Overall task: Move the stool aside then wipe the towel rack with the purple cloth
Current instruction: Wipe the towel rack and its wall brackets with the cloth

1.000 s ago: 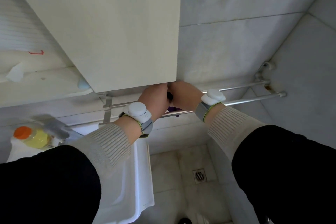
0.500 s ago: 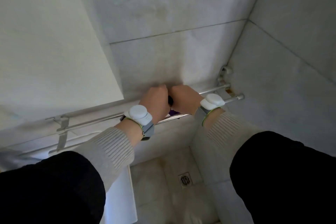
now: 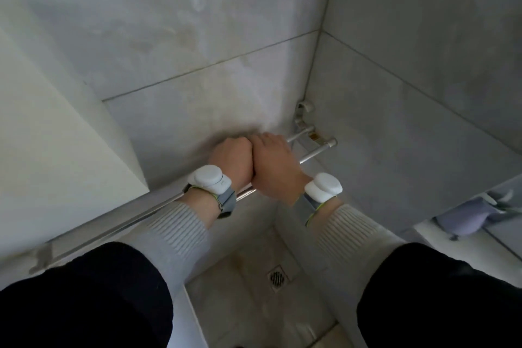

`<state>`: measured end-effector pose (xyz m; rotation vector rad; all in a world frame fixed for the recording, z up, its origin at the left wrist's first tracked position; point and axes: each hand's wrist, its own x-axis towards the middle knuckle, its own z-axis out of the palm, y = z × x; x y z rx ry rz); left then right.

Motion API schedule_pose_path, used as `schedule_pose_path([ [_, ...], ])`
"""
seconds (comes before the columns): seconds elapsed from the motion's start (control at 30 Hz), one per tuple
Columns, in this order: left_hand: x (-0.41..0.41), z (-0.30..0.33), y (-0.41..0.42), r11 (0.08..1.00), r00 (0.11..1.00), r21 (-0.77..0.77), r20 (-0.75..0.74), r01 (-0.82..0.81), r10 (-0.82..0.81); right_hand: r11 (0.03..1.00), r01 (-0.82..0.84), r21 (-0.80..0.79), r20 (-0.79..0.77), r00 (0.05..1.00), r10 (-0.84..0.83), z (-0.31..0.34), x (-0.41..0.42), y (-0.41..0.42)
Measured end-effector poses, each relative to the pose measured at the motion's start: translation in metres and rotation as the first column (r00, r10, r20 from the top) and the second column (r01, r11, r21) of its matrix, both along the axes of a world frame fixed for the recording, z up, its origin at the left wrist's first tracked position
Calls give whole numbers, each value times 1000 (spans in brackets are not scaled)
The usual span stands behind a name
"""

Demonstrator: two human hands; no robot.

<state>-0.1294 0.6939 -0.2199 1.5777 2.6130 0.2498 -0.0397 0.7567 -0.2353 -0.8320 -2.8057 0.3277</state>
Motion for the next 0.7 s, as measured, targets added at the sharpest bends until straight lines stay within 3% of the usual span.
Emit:
schedule_pose_path([
  [0.23,17,1,33,996,997,40,-16,74,-73,968,249,-1,-203,948,-244,-7,33,5],
  [0.4,33,11,61,998,997,24,53,60,-61,876,481,11,-308,836,-455,-6,55,7],
  [0.5,40,8,83,999,996,8,66,53,-53,787,616,-26,-300,746,-594,-6,65,16],
  [0.6,42,-2,96,997,997,38,47,62,-64,745,663,-72,-186,725,-663,-10,73,26],
  [0.7,43,-9,103,994,996,68,23,82,-84,730,680,-66,-187,711,-678,-17,78,32],
])
